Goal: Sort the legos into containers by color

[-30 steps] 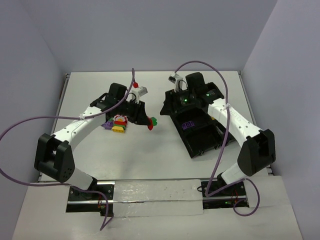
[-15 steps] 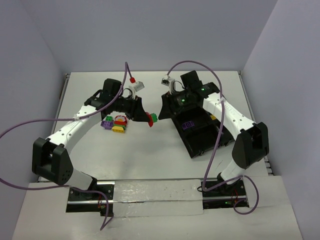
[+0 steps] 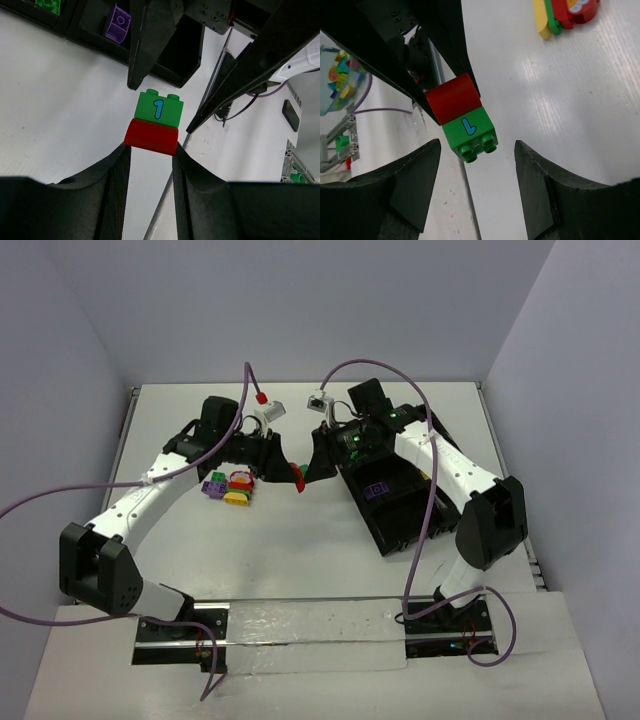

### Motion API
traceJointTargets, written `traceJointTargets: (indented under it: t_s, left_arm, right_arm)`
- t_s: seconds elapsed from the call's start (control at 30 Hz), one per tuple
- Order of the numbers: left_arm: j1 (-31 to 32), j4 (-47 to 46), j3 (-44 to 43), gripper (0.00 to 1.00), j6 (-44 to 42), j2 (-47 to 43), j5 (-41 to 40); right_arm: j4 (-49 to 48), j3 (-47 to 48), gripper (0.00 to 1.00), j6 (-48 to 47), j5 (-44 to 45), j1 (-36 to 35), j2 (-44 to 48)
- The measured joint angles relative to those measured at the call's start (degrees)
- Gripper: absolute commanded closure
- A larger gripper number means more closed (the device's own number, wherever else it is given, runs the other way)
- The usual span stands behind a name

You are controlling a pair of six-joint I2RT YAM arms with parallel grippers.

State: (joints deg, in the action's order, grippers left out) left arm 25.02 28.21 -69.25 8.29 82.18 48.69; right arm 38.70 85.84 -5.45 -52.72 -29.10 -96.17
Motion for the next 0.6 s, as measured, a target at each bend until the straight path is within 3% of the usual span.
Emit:
traceJointTargets:
  t_s: [0.2, 0.43, 0.6]
  left_arm:
    - [0.0, -0.7, 1.4, 1.0, -0.1, -2.2, 0.0]
    - [-0.2, -2.9, 4.5, 1.0, -1.1, -5.4, 1.8]
    - [-0.3, -3.7, 4.9, 1.0, -1.2, -5.5, 2.9]
  right_arm:
    - [1.3, 1.0, 0.32, -1.5, -5.4, 0.0, -1.8]
    - [5.6, 4.8, 0.4, -5.3, -9.1, 0.0, -2.5]
    - [8.2, 6.2, 0.38, -7.2, -10.7, 0.0, -3.2]
